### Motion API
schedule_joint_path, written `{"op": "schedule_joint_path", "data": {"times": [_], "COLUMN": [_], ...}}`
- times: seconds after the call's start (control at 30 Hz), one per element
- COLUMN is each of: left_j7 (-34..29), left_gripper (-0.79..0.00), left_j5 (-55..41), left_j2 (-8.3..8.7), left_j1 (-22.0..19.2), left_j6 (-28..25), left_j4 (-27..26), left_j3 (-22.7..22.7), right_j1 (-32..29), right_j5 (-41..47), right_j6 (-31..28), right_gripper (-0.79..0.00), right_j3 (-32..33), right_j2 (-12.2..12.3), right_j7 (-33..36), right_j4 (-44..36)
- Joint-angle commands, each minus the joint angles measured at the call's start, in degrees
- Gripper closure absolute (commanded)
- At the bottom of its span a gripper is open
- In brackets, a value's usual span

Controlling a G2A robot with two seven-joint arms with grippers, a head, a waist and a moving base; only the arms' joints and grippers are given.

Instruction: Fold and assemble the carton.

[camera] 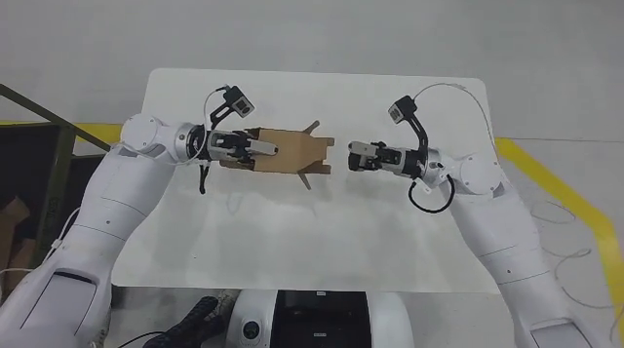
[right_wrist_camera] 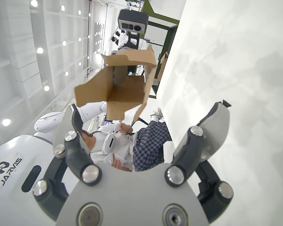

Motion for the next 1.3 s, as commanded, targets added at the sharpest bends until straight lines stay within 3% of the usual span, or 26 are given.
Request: {"op": "schedule_joint_path", "data": {"times": [0.0,0.37,0.73,1.27], "left_j7": [0.0,0.0,0.0,0.0], "left_gripper": [0.0,0.0,0.0,0.0], "left_j5": [-0.99,-7.98,-9.43,-10.82], "left_j2": [-0.08,0.26,0.57,0.5], "left_j1": [0.02,-1.02,-2.44,-3.34], "left_j6": [0.01,0.49,1.06,0.89], "left_j4": [-0.27,-1.2,-1.72,-1.03], "left_j3": [0.25,3.61,6.54,8.5], "right_j1": [-0.65,-0.46,3.24,4.61], "right_j5": [-1.42,-2.44,1.07,0.42], "right_j6": [0.86,0.38,-1.79,-1.9], "right_gripper": [-0.785,-0.785,-0.785,-0.785], "right_j3": [-0.42,-2.79,-6.38,-8.46], "right_j2": [0.1,-0.17,-1.24,-1.66], "right_j7": [-0.4,-1.77,0.78,0.72], "right_j4": [-0.86,1.28,4.71,3.75]}}
